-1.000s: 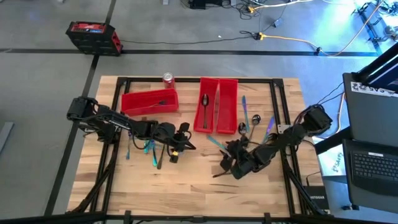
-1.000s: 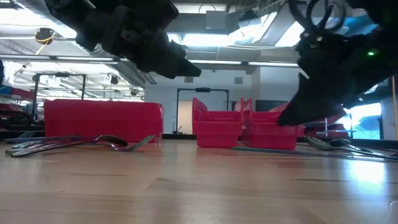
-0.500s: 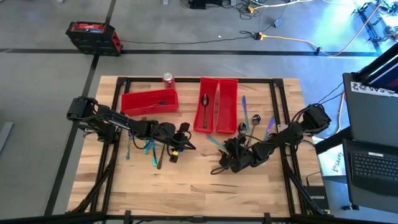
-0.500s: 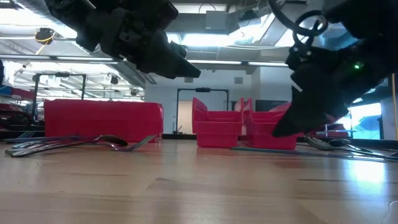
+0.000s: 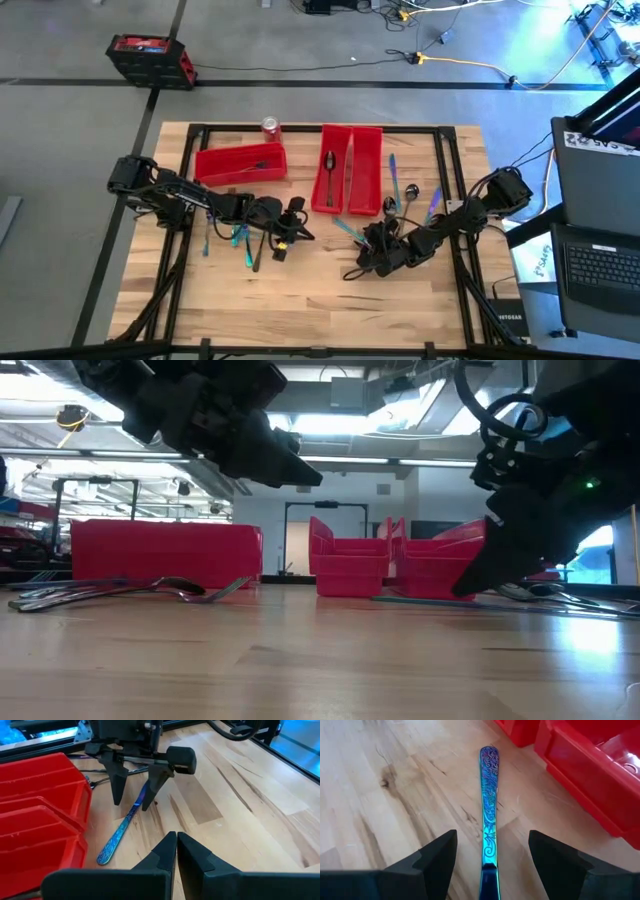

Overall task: Sort silverware
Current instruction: Put the blue table knife into the right red bin

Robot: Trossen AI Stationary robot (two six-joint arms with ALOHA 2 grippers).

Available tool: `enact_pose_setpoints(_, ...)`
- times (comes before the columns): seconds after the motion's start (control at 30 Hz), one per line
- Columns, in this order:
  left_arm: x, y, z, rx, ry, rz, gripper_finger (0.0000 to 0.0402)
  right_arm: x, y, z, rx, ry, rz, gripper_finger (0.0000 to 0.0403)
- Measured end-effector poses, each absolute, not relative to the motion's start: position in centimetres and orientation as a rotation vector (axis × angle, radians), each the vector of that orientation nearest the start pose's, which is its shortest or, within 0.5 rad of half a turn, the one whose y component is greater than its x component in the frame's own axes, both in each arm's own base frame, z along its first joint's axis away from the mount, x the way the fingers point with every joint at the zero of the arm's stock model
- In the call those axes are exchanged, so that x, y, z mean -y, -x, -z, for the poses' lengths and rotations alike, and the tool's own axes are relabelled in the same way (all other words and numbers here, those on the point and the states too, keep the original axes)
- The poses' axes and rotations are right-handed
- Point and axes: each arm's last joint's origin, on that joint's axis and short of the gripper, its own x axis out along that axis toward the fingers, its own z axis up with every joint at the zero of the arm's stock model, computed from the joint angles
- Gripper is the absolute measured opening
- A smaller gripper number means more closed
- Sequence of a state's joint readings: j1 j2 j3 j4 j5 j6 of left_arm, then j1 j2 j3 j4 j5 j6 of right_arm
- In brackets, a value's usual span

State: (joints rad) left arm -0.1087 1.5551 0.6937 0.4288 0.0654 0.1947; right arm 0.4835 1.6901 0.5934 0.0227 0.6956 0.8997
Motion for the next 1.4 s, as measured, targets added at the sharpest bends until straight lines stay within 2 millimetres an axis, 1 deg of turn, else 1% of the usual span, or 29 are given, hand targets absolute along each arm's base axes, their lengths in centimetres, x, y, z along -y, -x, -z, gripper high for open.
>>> enact_pose_setpoints(0.23,3.5,-30.7,-18.0,-0.414,-0.208,0.212,0.0000,-10.7,-24.4,-8.1,-0.697,-0.243,0.556,0.0232)
enact_pose_setpoints(0.53,3.5,-30.7,-18.0,-0.415,-0.195,0.209,0.0000,-10.9,-24.7,-8.0,-0.681,-0.266,0.538,0.0230)
enact_pose_setpoints(0.6,3.5,-30.7,-18.0,-0.416,-0.191,0.208,0.0000,-10.9,-24.7,-8.0,-0.687,-0.270,0.532,0.0220)
enact_pose_setpoints(0.87,3.4,-30.7,-18.0,-0.420,-0.180,0.165,0.0000,-10.9,-24.6,-7.9,-0.715,-0.283,0.523,0.0158)
enact_pose_setpoints(1.4,3.4,-30.7,-18.0,-0.423,-0.156,0.150,0.0000,-10.9,-24.5,-7.8,-0.721,-0.293,0.529,0.0095)
